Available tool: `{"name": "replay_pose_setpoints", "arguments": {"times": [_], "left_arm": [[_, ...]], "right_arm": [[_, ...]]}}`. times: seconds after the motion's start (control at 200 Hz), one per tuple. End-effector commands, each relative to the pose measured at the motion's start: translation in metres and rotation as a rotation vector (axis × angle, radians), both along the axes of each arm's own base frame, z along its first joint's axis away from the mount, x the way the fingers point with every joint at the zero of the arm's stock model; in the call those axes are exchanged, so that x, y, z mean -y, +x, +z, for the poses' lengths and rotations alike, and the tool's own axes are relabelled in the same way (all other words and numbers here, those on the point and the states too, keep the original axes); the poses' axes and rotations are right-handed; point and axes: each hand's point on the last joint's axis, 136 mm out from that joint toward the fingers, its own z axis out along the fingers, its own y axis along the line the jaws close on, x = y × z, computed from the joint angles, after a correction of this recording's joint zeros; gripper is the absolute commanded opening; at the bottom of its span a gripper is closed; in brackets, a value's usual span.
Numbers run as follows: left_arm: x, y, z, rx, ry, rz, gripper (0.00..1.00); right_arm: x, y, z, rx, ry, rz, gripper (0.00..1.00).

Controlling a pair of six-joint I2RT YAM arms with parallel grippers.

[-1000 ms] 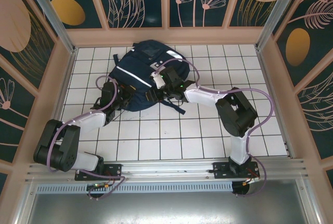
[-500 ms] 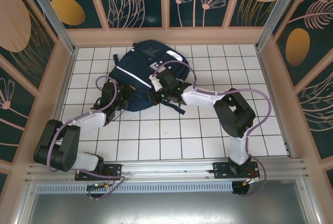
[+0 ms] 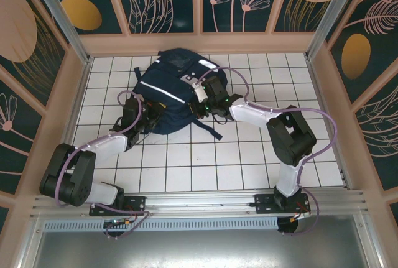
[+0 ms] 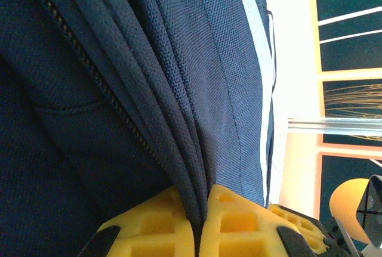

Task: Pack books, pencil case, and school supplies into a backpack

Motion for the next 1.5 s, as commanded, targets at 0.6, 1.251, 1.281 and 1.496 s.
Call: {"name": "replay_pose_setpoints", "arguments": {"times": [0.6, 1.251, 1.281, 1.496], "left_arm": [[-0.174, -0.001, 0.067, 0.187, 1.145, 0.444, 0.99], [-0.200, 0.005, 0.029, 0.448, 1.214, 0.440, 0.99], [-0.198, 0.006, 0.028, 0.453, 1.201, 0.414, 0.99], [-0.201, -0.005, 0.025, 0.546, 1.130, 0.403, 0.99]], "right_arm": [[0.370, 0.015, 0.018, 0.384, -0.176, -1.185, 0.73], [0.396, -0.003, 0.031, 0.651, -0.022, -1.068, 0.99], [0.396, -0.002, 0.031, 0.645, -0.012, -1.059, 0.99], [0.406, -0.001, 0.029, 0.597, 0.085, -1.038, 0.99]]}}
